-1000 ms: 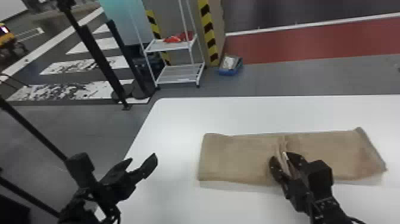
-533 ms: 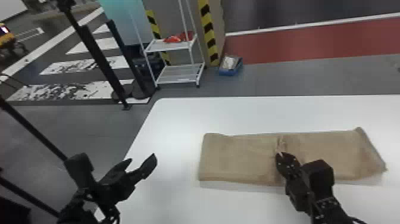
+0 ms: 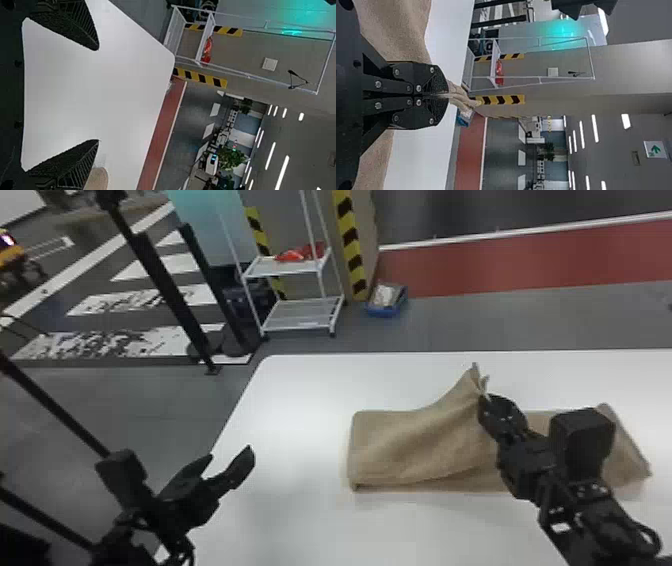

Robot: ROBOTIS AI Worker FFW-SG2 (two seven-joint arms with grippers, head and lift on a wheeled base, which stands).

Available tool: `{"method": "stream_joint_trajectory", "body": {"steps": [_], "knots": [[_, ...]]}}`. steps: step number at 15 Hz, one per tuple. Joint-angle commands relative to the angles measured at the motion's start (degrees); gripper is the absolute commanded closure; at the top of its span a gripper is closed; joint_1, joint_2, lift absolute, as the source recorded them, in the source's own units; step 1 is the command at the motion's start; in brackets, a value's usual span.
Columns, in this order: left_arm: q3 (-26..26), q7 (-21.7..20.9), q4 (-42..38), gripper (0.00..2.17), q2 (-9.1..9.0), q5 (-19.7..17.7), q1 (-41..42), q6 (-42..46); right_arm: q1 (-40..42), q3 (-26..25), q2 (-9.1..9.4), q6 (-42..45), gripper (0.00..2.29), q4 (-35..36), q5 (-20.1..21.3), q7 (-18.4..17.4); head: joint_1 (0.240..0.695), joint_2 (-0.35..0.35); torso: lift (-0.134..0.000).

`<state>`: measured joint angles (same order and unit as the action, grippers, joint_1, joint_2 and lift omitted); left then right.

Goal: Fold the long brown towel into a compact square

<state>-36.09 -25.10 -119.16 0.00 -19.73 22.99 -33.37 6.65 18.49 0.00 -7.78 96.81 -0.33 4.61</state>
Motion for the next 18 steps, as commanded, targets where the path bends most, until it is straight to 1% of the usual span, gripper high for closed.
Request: {"method": "stream_joint_trajectory", "body": {"steps": [1,2,3,4,5,6,7,8,10,11,12,13,14,15,16,17,18], "knots": [[-0.1,0.0,0.9,0.04,-0.15,-0.2,0.0,1.1,-2.2,-1.9,0.05,1.7,1.54,-8.4,-0.1,-0.7,0.695,0.35,-0.108],[-0.1,0.0,1.3,0.04,-0.15,-0.2,0.0,1.4,-3.6,-1.9,0.05,1.7,1.54,-10.4,-0.8,-0.7,0.695,0.35,-0.108],[-0.1,0.0,1.4,0.04,-0.15,-0.2,-0.2,1.4,-4.3,-1.9,0.05,1.8,1.54,-10.2,-2.7,0.0,0.695,0.35,-0.108],[-0.1,0.0,1.3,0.04,-0.15,-0.2,-0.2,1.4,-4.0,-2.3,0.05,2.0,1.54,-7.6,-4.1,0.1,0.695,0.35,-0.108],[-0.1,-0.1,0.9,0.04,-0.15,-0.2,0.0,1.4,-3.2,-4.1,0.05,0.1,1.54,-2.7,-4.9,0.1,0.695,0.35,-0.108],[-0.3,-0.1,0.9,0.04,-0.15,-0.2,0.3,1.4,-1.4,-5.7,0.05,-1.7,1.54,2.1,-4.9,0.1,0.695,0.35,-0.108],[-0.7,-0.2,0.9,0.04,-0.15,-0.5,0.4,1.4,0.3,-7.0,0.05,-1.7,1.54,4.0,-5.0,0.0,0.695,0.35,-0.108],[-1.2,-0.2,1.2,0.04,-0.15,-0.8,0.4,1.4,0.7,-7.6,0.05,-1.7,1.54,3.3,-5.2,-0.2,0.695,0.35,-0.108],[-1.4,-0.3,1.2,0.04,-0.15,-1.1,0.4,1.4,-0.8,-8.2,0.05,-1.2,1.54,-3.6,-5.7,-0.6,0.695,0.35,-0.108],[-1.3,-0.3,1.2,0.04,-0.15,-1.0,0.4,1.4,-1.6,-8.1,0.05,-1.2,1.54,-5.6,-5.7,-0.6,0.695,0.35,-0.108],[-1.2,-0.4,1.2,0.04,-0.15,-1.0,0.4,1.4,-1.9,-8.2,0.05,-1.3,1.54,-5.8,-5.7,-0.6,0.695,0.35,-0.108],[-1.0,-0.4,1.2,0.04,-0.15,-1.0,0.3,1.4,-1.8,-9.2,0.05,-1.9,1.54,-4.3,-6.2,-0.5,0.695,0.35,-0.108],[-0.9,-0.4,1.2,0.04,-0.15,-0.9,0.3,1.4,-1.4,-10.6,0.05,-4.0,1.54,-1.2,-7.1,-0.4,0.695,0.35,-0.108],[-0.9,-0.4,1.2,0.04,-0.15,-0.9,0.3,1.4,-0.2,-12.8,0.05,-7.0,1.54,3.4,-8.2,-0.3,0.695,0.35,-0.108],[-0.9,-0.4,1.2,0.04,-0.15,-0.9,0.4,1.4,1.2,-14.4,0.05,-7.5,1.54,6.3,-9.1,-0.3,0.695,0.35,-0.108],[-0.9,-0.4,1.3,0.04,-0.15,-0.9,0.4,1.4,2.1,-15.4,0.05,-7.5,1.54,6.9,-9.6,-0.3,0.695,0.35,-0.108],[-0.7,-0.4,1.4,0.04,-0.15,-0.9,0.4,1.4,1.3,-16.6,0.05,-9.4,1.54,5.8,-9.6,-0.3,0.695,0.342,-0.108]]}}
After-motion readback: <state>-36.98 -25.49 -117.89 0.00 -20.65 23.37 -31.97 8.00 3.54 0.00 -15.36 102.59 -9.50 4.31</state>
